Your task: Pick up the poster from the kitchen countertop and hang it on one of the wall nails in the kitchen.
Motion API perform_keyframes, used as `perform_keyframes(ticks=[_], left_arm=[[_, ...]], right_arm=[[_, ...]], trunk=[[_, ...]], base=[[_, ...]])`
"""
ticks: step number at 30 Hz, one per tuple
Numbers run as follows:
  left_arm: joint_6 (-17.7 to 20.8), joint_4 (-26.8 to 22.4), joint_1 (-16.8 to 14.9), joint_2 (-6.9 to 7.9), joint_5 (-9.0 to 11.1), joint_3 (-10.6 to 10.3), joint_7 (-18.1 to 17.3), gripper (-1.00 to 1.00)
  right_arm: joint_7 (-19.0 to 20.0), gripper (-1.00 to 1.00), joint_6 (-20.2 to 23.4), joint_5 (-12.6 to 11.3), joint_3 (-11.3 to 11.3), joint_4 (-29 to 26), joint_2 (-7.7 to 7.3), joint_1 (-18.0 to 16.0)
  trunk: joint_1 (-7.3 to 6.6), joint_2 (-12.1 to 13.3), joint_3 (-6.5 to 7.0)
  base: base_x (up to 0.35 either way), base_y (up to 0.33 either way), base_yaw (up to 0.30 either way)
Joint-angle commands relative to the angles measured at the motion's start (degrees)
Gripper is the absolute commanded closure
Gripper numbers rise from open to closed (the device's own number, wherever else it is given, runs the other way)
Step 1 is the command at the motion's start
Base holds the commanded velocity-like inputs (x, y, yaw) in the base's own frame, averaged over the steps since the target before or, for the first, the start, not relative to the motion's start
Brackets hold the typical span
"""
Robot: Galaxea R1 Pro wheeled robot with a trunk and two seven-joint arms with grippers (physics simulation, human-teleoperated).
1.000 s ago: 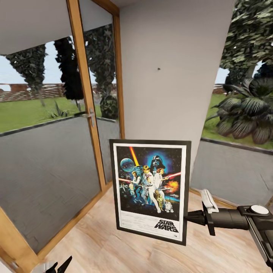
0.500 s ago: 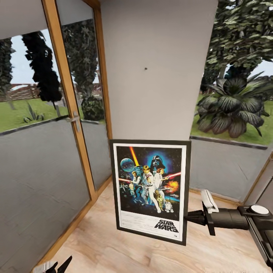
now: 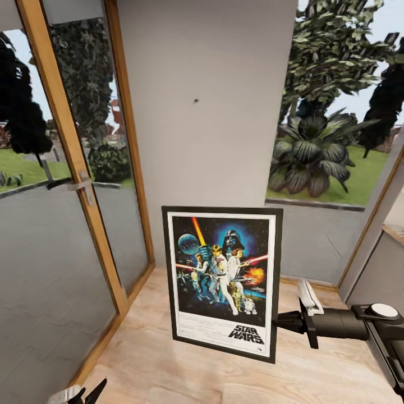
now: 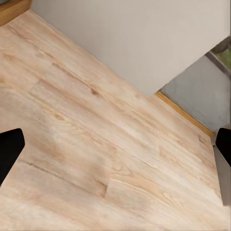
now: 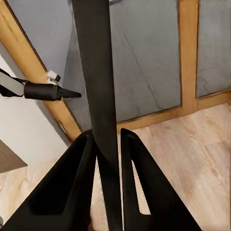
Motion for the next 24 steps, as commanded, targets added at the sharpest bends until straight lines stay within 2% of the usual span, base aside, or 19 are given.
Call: perform_keyframes(ticks=[1, 17, 24], left_arm=[[-0.3, 0.1, 0.0, 0.01, -0.2, 0.2, -0.2, -1.0], [-0.3, 0.0, 0.0, 0.01, -0.2, 0.2, -0.2, -1.0], [-0.3, 0.0, 0.0, 0.01, -0.2, 0.2, -0.2, -1.0]], right_arm=[[0.3, 1.0, 0.8, 0.1, 0.0, 0.0, -0.01, -0.1], [0.3, 1.0, 0.7, 0.1, 0.0, 0.0, 0.03, -0.1], [0.3, 1.0, 0.7, 0.1, 0.0, 0.0, 0.02, -0.1]], trunk=[[0.06, -0.1, -0.14], [0.06, -0.1, -0.14], [0.06, -0.1, -0.13]], base=[[0.158, 0.277, -0.26], [0.152, 0.277, -0.033], [0.234, 0.213, -0.01]])
